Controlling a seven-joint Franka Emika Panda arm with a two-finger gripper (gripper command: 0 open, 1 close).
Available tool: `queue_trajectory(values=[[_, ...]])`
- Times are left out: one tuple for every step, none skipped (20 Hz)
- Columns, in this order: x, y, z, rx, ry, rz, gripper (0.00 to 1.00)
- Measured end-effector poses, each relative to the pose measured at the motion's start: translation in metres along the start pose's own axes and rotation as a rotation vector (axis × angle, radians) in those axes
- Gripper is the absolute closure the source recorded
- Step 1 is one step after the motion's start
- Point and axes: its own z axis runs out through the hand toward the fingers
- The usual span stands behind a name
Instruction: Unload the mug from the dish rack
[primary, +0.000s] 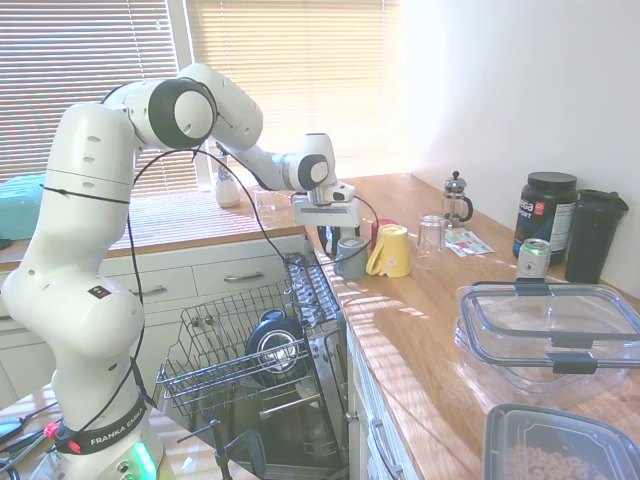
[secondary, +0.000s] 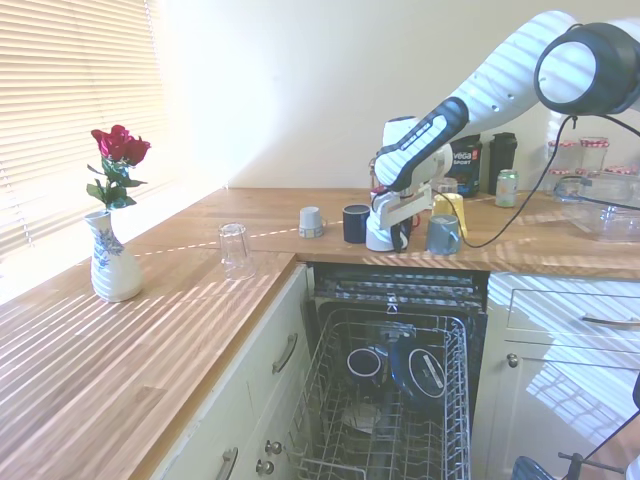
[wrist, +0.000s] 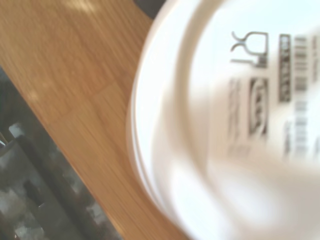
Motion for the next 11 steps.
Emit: queue_trajectory(values=[[0.001,0.001,0.0,-0.002,0.002,0.005,0.0],[0.001,0.002,0.0,-0.004,0.004,0.01,0.0],[0.002,0.004,0.0,-0.008,0.007,0.015,0.0],[0.001,0.006,-0.001,-0.013,0.012,0.022,0.0],[-0.001,0.008,-0.002,-0.019,0.018,0.027,0.0],[-0.005,0.012,-0.004,-0.021,0.026,0.031,0.0],[-0.011,0.016,-0.009,-0.019,0.031,0.032,0.0],[-0.019,0.021,-0.014,-0.013,0.036,0.031,0.0],[-0.028,0.027,-0.02,-0.007,0.037,0.028,0.0],[-0.038,0.033,-0.026,0.001,0.039,0.024,0.0],[-0.05,0.038,-0.031,0.007,0.039,0.018,0.0]])
